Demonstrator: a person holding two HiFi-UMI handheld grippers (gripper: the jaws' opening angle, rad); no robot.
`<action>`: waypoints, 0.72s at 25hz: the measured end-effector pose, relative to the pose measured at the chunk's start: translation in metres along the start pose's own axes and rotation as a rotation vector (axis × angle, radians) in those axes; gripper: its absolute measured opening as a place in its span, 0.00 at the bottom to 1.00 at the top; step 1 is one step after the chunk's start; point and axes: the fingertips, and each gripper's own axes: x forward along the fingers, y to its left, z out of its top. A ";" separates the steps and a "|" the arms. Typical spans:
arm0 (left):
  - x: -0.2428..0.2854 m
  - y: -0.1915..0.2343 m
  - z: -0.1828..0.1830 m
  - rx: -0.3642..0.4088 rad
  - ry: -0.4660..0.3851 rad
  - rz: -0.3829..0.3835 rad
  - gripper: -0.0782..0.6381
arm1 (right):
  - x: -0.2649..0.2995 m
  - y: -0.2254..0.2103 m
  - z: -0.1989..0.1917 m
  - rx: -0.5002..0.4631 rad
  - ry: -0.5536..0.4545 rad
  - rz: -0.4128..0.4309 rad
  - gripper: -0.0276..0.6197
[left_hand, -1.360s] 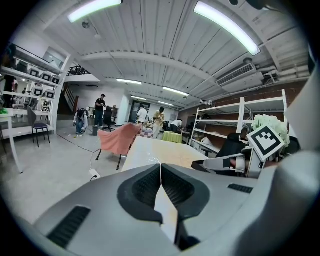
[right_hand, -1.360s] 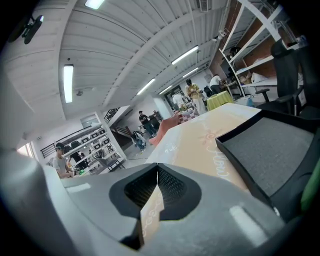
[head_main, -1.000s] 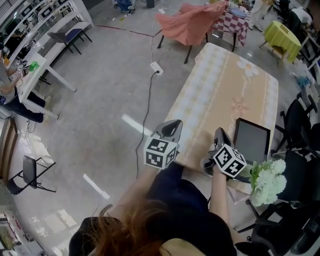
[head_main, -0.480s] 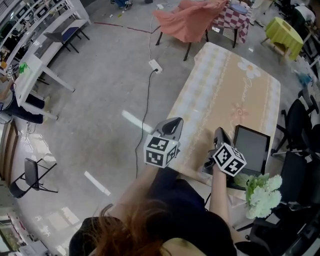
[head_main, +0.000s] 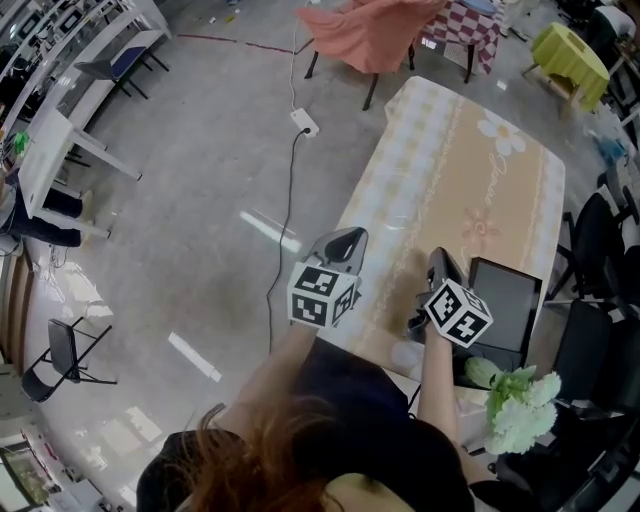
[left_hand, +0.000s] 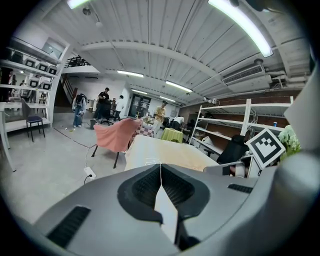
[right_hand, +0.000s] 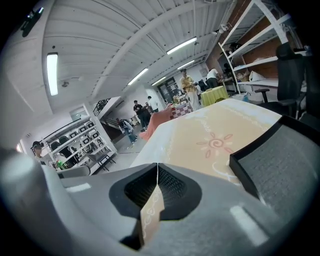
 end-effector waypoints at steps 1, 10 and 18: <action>0.003 0.002 0.001 -0.002 0.002 -0.001 0.13 | 0.003 0.000 0.001 -0.001 0.002 -0.001 0.05; 0.024 0.016 0.000 -0.019 0.025 -0.005 0.13 | 0.023 -0.007 0.007 -0.010 0.026 -0.018 0.05; 0.043 0.023 -0.006 -0.030 0.052 -0.003 0.13 | 0.040 -0.013 0.010 -0.012 0.063 -0.024 0.07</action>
